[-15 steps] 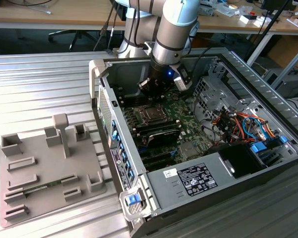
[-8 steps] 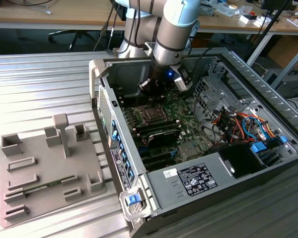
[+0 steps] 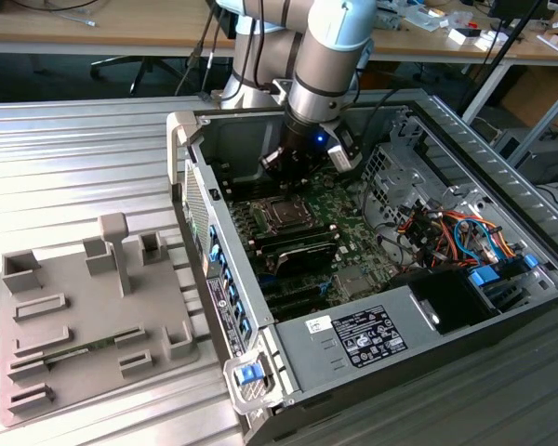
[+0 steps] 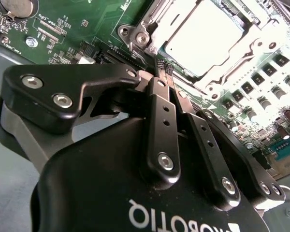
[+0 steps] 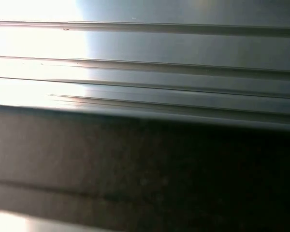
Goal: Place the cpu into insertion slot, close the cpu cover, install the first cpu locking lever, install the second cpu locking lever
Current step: 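Install the first cpu locking lever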
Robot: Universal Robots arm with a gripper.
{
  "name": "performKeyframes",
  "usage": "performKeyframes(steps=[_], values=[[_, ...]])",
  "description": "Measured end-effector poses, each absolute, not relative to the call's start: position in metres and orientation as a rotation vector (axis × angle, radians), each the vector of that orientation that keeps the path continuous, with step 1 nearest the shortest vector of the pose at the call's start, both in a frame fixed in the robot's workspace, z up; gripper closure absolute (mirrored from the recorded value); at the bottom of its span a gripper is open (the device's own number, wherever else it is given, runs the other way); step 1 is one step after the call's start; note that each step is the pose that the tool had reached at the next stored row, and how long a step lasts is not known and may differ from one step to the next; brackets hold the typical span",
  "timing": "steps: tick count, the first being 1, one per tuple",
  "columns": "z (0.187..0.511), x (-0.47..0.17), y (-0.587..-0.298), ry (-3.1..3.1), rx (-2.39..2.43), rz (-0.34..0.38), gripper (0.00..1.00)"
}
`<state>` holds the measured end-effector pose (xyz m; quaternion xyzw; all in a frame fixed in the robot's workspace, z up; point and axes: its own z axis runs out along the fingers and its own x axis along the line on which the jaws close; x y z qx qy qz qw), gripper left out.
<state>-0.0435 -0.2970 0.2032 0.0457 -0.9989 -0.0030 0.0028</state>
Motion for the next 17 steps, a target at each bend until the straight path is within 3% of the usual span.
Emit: performKeyframes(steps=[17], values=[[0.2021,-0.0345,-0.2929,-3.133,0.143,-0.036,0.89]])
